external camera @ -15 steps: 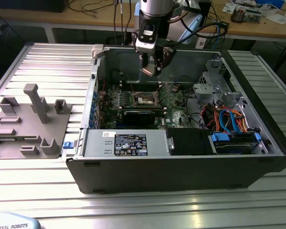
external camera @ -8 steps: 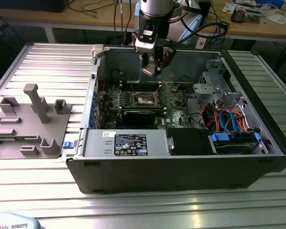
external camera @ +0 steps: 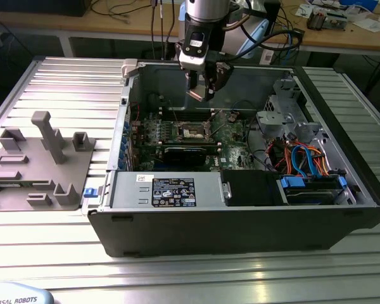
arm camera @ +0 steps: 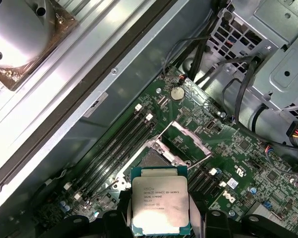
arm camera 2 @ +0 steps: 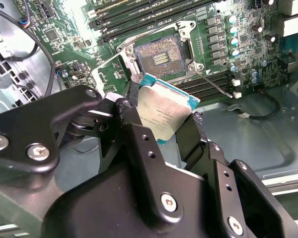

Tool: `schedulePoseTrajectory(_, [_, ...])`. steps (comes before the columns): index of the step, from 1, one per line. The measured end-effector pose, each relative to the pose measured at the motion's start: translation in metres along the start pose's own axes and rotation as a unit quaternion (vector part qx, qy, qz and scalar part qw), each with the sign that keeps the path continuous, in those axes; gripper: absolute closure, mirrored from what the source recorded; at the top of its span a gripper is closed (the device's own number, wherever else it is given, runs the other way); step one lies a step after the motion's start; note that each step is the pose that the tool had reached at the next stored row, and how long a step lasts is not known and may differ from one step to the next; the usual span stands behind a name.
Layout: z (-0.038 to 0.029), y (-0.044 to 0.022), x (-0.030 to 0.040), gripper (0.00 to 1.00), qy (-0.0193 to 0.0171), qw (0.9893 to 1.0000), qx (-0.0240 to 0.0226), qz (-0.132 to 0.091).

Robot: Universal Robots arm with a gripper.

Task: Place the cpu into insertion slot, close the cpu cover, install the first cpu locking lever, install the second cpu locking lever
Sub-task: 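Place the cpu into insertion slot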

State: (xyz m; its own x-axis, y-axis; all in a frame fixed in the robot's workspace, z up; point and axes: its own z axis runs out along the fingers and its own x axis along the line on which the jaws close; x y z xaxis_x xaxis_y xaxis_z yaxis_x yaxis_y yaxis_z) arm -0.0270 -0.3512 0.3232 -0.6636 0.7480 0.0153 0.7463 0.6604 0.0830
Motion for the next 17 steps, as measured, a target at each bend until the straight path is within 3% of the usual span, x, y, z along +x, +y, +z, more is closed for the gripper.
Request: schedulePoseTrajectory(17, [0.0001,0.0000,0.0000,0.46,-0.0005,1.0000,-0.0001,0.006])
